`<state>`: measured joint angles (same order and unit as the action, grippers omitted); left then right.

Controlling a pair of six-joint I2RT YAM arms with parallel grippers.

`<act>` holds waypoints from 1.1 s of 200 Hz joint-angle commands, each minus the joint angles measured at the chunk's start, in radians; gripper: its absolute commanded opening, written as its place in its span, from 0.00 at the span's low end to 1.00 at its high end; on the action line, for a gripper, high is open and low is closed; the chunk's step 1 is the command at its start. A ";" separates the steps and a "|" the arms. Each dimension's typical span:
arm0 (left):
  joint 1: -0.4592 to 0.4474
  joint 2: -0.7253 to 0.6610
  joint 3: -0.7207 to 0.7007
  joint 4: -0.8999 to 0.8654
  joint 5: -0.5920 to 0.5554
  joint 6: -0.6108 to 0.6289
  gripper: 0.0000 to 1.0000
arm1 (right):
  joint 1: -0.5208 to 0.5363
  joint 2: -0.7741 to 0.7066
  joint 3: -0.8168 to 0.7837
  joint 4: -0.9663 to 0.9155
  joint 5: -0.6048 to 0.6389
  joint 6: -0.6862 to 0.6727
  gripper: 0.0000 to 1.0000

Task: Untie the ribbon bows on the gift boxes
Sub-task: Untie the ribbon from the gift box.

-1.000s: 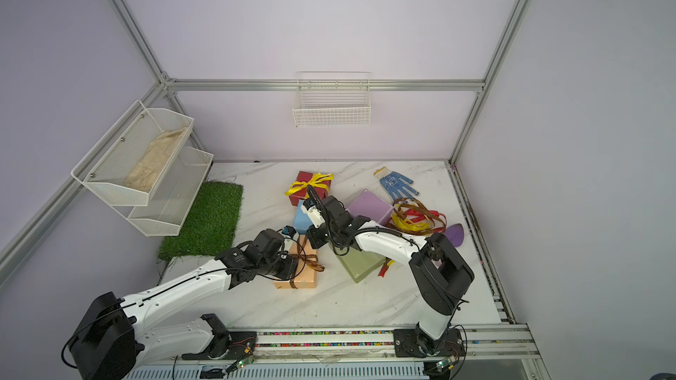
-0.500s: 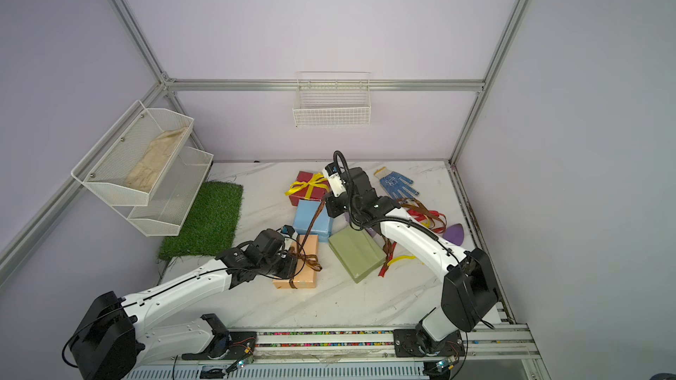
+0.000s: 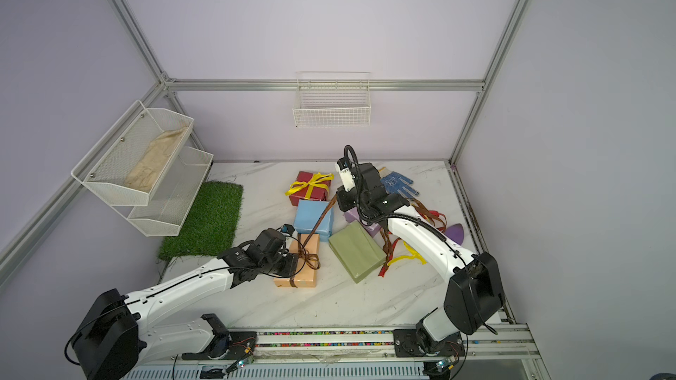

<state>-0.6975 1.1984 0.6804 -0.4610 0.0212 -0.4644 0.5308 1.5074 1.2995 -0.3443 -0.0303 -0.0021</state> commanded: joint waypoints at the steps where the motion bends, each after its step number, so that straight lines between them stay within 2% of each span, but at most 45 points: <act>1: -0.002 0.028 -0.041 -0.024 -0.037 -0.016 0.00 | -0.020 -0.048 0.011 -0.014 0.039 -0.032 0.00; 150: -0.002 0.045 -0.053 -0.004 -0.027 -0.031 0.00 | -0.074 -0.077 0.041 -0.046 0.089 -0.085 0.00; 220: 0.010 0.001 0.069 -0.076 -0.051 -0.009 0.00 | -0.083 0.005 0.001 -0.175 0.110 -0.033 0.00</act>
<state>-0.6971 1.2095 0.6853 -0.4400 0.0097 -0.4870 0.4603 1.4780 1.3144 -0.4320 0.0616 -0.0608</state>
